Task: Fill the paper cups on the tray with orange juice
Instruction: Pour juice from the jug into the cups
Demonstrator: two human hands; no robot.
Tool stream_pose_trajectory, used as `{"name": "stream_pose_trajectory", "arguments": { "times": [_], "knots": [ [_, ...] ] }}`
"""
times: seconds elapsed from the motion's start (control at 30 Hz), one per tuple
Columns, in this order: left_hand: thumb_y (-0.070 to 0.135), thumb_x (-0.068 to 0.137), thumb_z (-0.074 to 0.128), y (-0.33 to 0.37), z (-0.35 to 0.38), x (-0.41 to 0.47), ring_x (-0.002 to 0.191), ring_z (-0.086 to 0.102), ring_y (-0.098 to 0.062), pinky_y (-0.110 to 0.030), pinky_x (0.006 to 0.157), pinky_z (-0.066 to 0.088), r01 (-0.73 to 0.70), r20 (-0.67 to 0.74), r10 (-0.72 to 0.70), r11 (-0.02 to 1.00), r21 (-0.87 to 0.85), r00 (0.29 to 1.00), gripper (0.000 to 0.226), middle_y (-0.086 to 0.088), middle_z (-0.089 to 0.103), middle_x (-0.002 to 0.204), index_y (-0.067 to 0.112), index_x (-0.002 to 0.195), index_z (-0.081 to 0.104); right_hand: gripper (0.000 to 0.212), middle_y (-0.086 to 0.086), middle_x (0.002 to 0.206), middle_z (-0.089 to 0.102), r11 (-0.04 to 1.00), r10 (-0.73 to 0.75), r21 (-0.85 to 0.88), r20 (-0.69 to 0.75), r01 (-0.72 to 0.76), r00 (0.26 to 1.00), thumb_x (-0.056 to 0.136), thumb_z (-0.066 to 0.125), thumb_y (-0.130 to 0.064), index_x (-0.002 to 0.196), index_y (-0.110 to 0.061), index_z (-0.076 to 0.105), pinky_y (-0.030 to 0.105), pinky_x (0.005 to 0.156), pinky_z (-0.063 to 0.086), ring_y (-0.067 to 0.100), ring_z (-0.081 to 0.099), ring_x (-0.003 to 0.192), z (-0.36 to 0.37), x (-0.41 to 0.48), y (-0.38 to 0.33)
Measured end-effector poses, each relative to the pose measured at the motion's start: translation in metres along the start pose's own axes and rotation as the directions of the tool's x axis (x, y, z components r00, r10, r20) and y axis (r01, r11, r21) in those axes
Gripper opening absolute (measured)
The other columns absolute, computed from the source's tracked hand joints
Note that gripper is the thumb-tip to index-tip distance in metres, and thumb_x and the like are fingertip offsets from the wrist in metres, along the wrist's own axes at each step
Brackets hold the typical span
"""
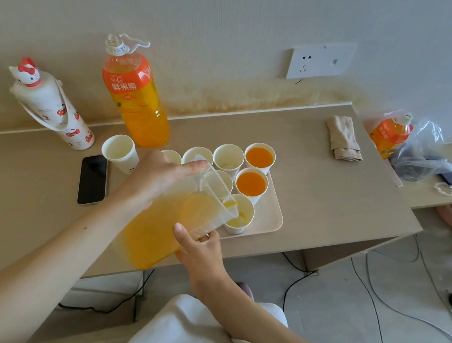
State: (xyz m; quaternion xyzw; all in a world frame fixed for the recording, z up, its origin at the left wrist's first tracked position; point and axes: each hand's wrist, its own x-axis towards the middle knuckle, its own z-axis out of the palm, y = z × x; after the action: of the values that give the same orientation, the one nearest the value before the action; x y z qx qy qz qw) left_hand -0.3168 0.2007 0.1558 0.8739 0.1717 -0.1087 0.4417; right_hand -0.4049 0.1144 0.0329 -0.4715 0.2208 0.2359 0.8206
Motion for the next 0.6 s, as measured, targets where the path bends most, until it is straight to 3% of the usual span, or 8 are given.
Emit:
{"name": "stream_pose_trajectory", "arguments": {
  "times": [0.13,0.37,0.6],
  "knots": [
    [0.051,0.074,0.075,0.0007,0.0001,-0.0010,0.042,0.022,-0.013,-0.029,0.050,0.024,-0.005,-0.006,0.005,1.000,0.001,1.000,0.061,0.002,0.023,0.054,0.018,0.056,0.026,0.117,0.003,0.120,0.064,1.000,0.012,-0.020,-0.007,-0.013,1.000,0.033,0.093,-0.060,0.129,-0.020,0.040,0.045,0.100,0.050,0.021,0.062,0.113,-0.0007,0.0050,0.0026],
    [0.050,0.075,0.075,0.0044,0.0016,-0.0026,0.042,0.024,-0.013,-0.028,0.049,0.024,0.008,-0.013,-0.008,1.000,0.016,1.000,0.061,0.002,0.025,0.053,0.017,0.055,0.028,0.121,0.004,0.121,0.064,1.000,0.010,0.001,0.004,-0.010,1.000,0.028,0.093,-0.061,0.129,-0.020,0.040,0.044,0.100,0.051,0.021,0.062,0.113,-0.0009,0.0060,0.0030],
    [0.050,0.074,0.075,0.0053,0.0018,-0.0008,0.030,0.021,-0.008,-0.029,0.049,0.023,-0.007,-0.002,0.007,1.000,0.008,1.000,0.062,0.005,0.023,0.047,0.018,0.053,0.027,0.109,0.004,0.120,0.064,1.000,0.010,0.021,0.023,-0.010,1.000,0.040,0.091,-0.051,0.130,-0.018,0.039,0.046,0.101,0.049,0.022,0.062,0.113,-0.0007,0.0045,0.0007]
  ]
}}
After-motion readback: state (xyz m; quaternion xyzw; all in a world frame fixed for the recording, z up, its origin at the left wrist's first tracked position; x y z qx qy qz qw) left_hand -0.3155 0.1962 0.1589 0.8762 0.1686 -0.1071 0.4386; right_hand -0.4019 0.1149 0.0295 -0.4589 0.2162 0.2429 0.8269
